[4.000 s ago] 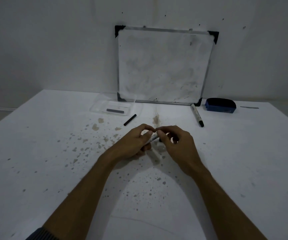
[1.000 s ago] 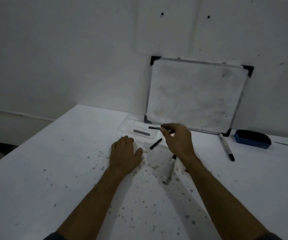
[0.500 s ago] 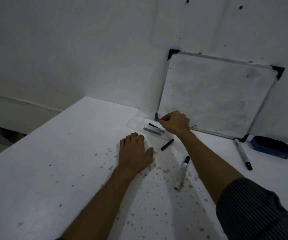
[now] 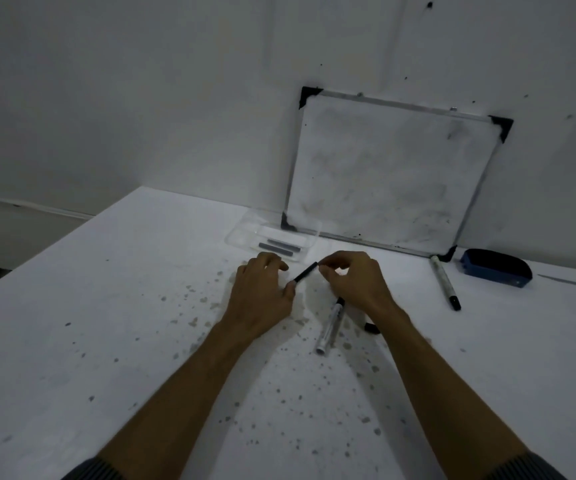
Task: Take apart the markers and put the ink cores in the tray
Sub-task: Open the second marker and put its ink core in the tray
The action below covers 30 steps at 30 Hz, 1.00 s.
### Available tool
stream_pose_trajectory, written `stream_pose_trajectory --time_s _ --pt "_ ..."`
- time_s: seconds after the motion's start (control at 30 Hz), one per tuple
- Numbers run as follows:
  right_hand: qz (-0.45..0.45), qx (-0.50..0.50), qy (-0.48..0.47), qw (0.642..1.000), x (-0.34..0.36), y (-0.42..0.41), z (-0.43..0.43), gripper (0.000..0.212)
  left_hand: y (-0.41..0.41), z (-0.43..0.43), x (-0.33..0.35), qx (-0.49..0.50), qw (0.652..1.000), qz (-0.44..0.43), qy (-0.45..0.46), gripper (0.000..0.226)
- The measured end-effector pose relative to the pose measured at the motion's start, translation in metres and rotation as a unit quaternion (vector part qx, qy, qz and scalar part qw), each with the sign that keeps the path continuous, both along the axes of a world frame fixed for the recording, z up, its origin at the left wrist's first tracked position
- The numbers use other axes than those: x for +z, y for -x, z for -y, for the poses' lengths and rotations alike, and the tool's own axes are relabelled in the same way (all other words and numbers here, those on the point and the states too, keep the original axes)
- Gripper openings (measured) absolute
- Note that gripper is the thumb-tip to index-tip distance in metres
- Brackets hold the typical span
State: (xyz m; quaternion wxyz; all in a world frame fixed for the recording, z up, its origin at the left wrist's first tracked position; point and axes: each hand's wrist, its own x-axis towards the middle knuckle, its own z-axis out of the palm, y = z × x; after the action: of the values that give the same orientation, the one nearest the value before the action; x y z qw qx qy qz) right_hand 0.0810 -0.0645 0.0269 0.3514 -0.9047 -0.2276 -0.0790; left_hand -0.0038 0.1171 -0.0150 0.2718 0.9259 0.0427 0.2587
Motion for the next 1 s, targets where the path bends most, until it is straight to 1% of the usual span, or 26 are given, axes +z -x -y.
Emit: stream_pose_trajectory --time_s 0.13,0.23,0.3,0.4,0.5,0.57,0.63,0.67,0.73,0.8,0.83,0.9,1.0 --pt "0.02 0.034 0.082 0.996 -0.001 -0.011 -0.003 0.02 0.003 0.005 -0.008 -0.022 0.999 -0.033 -0.015 0.042" --pt "0.033 0.046 0.158 0.986 0.0 -0.02 -0.01 0.023 0.005 0.004 -0.008 -0.03 0.999 -0.035 0.006 0.046" --pt "0.039 0.052 0.19 0.98 0.0 -0.024 -0.012 0.021 0.005 0.004 -0.007 -0.034 0.999 -0.031 0.009 0.046" --pt "0.049 0.059 0.208 0.975 0.002 -0.025 -0.011 0.015 0.007 0.005 -0.006 -0.031 0.999 -0.029 0.015 0.039" --pt "0.056 0.054 0.215 0.974 0.01 -0.02 0.002 0.017 0.008 0.006 0.0 -0.034 0.996 -0.005 0.078 0.023" --pt "0.049 0.034 0.185 0.981 0.016 -0.012 0.021 0.018 0.011 0.009 0.004 -0.04 0.991 -0.003 0.127 0.016" --pt "0.038 0.012 0.136 0.99 0.017 0.001 0.043 0.018 0.015 0.016 0.005 -0.051 0.985 -0.043 0.159 0.015" --pt "0.034 0.005 0.108 0.994 0.015 0.01 0.055 0.018 0.018 0.023 0.004 -0.057 0.982 -0.07 0.164 0.019" --pt "0.024 -0.009 0.055 0.998 0.009 0.03 0.076 0.018 0.025 0.041 0.004 -0.069 0.984 -0.104 0.129 0.037" --pt "0.012 -0.026 0.016 0.999 -0.001 0.049 0.093 0.018 0.03 0.06 0.005 -0.075 0.989 -0.098 0.076 0.054" --pt "0.005 -0.034 -0.006 0.999 -0.005 0.057 0.1 0.018 0.031 0.067 0.006 -0.069 0.992 -0.092 0.049 0.059" --pt "-0.011 -0.048 -0.06 0.997 -0.014 0.068 0.112 0.017 0.03 0.074 0.005 -0.053 0.995 -0.086 0.003 0.059" --pt "-0.043 -0.075 -0.145 0.986 -0.021 0.075 0.119 0.018 0.027 0.077 0.003 -0.052 0.994 -0.09 -0.039 0.046"
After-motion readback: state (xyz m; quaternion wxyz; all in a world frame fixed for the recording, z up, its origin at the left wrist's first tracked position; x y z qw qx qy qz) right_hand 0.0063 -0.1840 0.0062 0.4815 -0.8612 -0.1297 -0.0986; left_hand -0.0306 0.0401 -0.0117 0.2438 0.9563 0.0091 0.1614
